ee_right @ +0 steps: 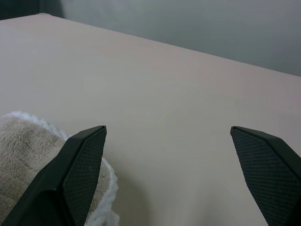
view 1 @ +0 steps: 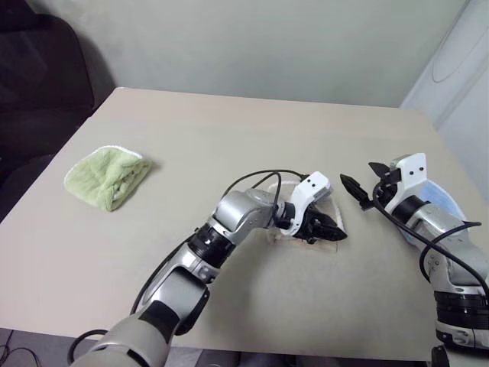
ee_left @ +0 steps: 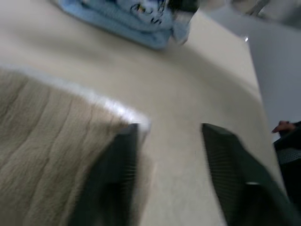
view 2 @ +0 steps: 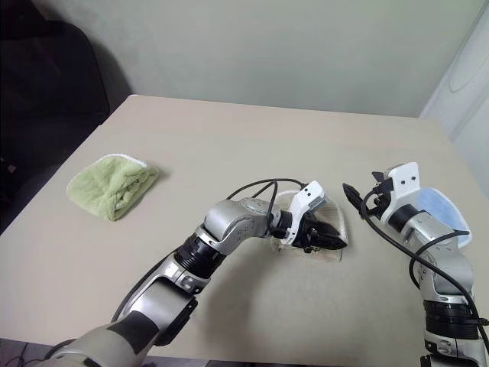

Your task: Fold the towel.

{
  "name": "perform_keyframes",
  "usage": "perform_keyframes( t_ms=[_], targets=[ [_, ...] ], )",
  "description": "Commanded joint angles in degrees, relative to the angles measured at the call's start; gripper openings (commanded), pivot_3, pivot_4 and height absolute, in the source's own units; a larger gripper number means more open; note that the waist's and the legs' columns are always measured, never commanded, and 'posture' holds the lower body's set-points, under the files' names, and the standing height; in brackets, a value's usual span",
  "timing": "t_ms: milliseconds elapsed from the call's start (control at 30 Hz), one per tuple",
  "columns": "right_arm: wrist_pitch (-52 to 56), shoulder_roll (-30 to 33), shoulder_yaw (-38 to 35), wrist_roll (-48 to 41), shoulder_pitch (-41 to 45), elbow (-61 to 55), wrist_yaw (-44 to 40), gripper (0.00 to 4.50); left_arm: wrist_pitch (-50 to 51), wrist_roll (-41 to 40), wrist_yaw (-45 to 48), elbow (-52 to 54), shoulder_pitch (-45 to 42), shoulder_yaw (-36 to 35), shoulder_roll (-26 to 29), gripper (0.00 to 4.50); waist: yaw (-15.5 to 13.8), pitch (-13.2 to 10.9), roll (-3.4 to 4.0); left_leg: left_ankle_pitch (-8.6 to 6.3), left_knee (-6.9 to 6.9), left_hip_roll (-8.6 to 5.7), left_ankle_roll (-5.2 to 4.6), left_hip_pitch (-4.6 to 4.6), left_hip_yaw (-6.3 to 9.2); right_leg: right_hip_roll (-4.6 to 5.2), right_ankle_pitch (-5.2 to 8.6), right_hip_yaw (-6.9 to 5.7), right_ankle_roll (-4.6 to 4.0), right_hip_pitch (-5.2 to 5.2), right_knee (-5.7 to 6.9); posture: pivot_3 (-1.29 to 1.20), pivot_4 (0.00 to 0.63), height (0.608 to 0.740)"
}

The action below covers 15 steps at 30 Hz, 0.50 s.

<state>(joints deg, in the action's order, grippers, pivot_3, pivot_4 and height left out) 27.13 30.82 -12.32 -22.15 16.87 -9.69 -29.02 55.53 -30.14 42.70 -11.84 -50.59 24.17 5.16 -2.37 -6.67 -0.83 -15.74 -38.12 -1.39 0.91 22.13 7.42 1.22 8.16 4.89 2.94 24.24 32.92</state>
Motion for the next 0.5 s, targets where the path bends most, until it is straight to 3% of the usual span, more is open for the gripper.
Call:
perform_keyframes(
  t_ms=[33, 100, 233, 333, 433, 500],
  targets=[
    [-0.3, 0.7, -1.0, -0.2, 1.0, -1.8, 0.1, 4.48, 1.9, -2.1, 0.5, 0.9, -0.3, -4.5, -1.7, 3.95, 0.0, 0.0, 0.0, 0.02, 0.0, 0.0, -0.04, 0.0, 0.0, 0.0, 0.01, 0.0, 0.04, 0.0, 0.0, 0.0, 0.15, 0.74],
    [-0.1, 0.6, -0.8, -0.3, 1.0, -2.1, 0.1, 4.48, 2.9, -3.6, 0.0, 1.3, -0.4, -8.0, -2.3, 4.44, 0.0, 0.0, 0.0, 0.13, 0.0, 0.0, -0.2, 0.01, -0.01, 0.0, 0.03, 0.0, 0.09, 0.0, 0.0, 0.0, 0.15, 0.74],
    [2.3, 0.3, -0.8, -3.1, 0.8, -5.1, -1.0, 4.48, 0.4, -4.2, 0.2, 2.8, -0.6, -14.9, 1.5, 4.44, 0.0, 0.0, 0.01, 0.14, 0.01, 0.01, -0.21, 0.0, -0.04, 0.0, 0.01, 0.02, 0.15, 0.0, 0.0, 0.0, 0.15, 0.74],
    [5.1, -0.4, 0.3, -6.3, -1.0, -8.9, -2.5, 3.91, -4.5, -1.6, 2.5, 1.9, 0.7, -16.2, 7.3, 4.5, 0.3, 0.0, 0.01, 0.14, 0.07, 0.06, -0.17, -0.1, -0.06, -0.07, 0.02, 0.02, 0.18, 0.01, 0.02, 0.0, 0.15, 0.74],
    [7.1, -1.4, 1.7, -7.9, -2.9, -11.5, -2.7, 2.83, -12.4, 3.2, 3.6, -0.5, 4.0, -15.3, 11.5, 3.92, 0.3, 0.0, 0.03, 0.16, 0.08, 0.07, -0.13, -0.12, -0.03, -0.11, 0.07, 0.01, 0.24, -0.02, 0.02, 0.0, 0.15, 0.74],
    [8.2, -2.4, 2.8, -8.7, -3.8, -12.8, -2.4, 2.18, -16.0, 4.9, 6.4, 0.9, 6.9, -14.0, 13.6, 3.29, 0.2, 0.0, 0.03, 0.16, 0.05, 0.03, -0.12, -0.1, -0.02, -0.07, 0.06, 0.03, 0.23, -0.04, -0.01, 0.0, 0.15, 0.74]
  ],
)
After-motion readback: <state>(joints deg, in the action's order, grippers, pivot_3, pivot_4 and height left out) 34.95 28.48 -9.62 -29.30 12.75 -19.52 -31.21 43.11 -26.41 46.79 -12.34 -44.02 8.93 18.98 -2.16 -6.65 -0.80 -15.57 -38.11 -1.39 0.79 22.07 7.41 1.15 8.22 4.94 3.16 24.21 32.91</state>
